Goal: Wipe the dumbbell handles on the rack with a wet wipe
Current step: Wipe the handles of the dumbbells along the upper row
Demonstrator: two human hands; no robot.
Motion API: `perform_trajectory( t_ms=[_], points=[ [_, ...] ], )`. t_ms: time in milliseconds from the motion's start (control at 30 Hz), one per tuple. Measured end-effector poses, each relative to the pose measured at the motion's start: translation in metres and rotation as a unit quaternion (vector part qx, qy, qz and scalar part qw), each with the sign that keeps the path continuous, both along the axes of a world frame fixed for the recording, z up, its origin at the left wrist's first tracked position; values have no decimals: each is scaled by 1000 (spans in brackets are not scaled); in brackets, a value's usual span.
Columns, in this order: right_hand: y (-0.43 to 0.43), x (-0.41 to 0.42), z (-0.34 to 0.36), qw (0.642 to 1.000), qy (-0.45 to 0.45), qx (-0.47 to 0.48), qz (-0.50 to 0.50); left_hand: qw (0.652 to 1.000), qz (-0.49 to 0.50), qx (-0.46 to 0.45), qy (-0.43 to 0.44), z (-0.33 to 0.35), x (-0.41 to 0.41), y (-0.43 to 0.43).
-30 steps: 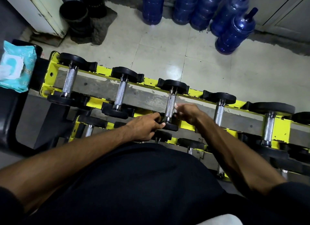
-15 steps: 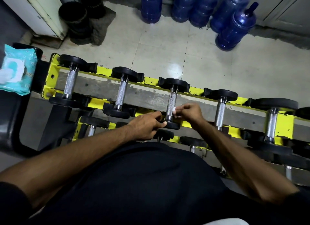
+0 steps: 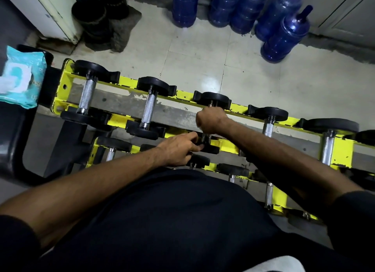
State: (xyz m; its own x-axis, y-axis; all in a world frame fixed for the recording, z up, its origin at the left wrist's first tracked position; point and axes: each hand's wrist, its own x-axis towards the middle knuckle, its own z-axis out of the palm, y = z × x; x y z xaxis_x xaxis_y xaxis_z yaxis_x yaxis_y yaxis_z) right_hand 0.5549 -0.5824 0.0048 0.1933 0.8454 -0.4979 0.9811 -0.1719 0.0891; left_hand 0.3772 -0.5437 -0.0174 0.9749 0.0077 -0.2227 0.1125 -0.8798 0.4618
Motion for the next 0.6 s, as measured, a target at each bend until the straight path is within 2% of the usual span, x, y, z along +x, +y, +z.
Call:
perform_trajectory(
  t_ms=[100, 233, 300, 433, 500, 600],
  points=[
    [0, -8, 7, 997, 23, -50, 46, 1000, 3, -6, -6, 0, -1, -1],
    [5, -2, 13, 998, -61, 12, 9, 1000, 4, 2, 0, 0, -3, -4],
    [8, -4, 12, 996, -87, 5, 9, 1000, 6, 5, -4, 1, -3, -5],
    [4, -18, 9, 992, -78, -18, 98, 1000, 3, 2, -5, 4, -3, -5],
    [-4, -9, 8, 997, -28, 25, 61, 1000, 5, 2, -5, 2, -3, -5],
    [-26, 14, -1, 984, 62, 150, -70, 1000, 7, 0, -2, -1, -4, -4]
  ],
)
